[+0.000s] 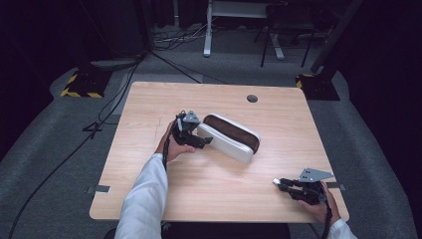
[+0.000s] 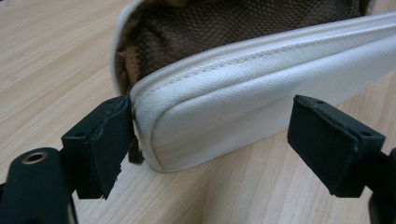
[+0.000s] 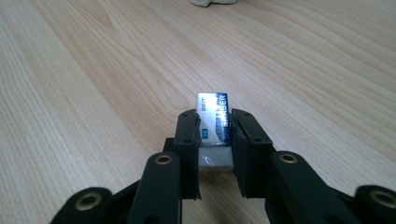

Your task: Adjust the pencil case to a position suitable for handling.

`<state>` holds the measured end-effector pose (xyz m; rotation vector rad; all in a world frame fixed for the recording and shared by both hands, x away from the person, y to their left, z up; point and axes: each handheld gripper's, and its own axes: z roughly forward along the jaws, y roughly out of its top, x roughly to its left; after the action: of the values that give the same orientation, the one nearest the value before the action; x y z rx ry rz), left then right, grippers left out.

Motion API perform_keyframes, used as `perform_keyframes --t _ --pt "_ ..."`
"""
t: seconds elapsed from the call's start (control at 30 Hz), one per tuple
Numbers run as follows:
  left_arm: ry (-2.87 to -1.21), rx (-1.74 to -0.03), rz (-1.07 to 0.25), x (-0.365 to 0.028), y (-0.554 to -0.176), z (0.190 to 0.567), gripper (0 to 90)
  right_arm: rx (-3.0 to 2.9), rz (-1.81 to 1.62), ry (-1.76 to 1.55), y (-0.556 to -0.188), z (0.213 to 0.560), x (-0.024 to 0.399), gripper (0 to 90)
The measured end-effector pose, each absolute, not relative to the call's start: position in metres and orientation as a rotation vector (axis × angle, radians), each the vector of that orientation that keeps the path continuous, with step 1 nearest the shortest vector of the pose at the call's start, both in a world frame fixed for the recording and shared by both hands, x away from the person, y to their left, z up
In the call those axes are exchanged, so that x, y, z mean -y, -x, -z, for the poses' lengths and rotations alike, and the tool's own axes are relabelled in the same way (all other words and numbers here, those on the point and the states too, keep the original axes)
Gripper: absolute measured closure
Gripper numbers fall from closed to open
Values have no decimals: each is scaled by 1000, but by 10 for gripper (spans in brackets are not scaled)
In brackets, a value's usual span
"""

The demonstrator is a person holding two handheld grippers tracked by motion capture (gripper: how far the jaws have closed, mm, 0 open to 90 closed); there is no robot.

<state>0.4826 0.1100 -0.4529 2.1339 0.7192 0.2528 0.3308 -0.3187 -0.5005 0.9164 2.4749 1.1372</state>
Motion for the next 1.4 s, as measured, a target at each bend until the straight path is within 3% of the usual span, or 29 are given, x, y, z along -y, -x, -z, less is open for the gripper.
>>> perform_keyframes --t 0.67,0.87,1.07,1.2,1.4 --pt "-2089 -592 -256 -101 -428 456 269 -2459 -1147 -955 -333 501 326 732" --pt "-2080 -550 -277 -96 -422 452 384 -2461 -1149 -954 -334 501 327 732" --pt "-2101 -516 -303 -84 -422 449 336 -2462 -1151 -955 -334 501 327 732" --pt "-2138 -477 -321 -77 -421 448 547 -2461 -1151 -954 -334 501 327 732" --pt "-2177 -370 -279 -74 -415 446 721 -2463 -1152 -956 -334 501 328 732"
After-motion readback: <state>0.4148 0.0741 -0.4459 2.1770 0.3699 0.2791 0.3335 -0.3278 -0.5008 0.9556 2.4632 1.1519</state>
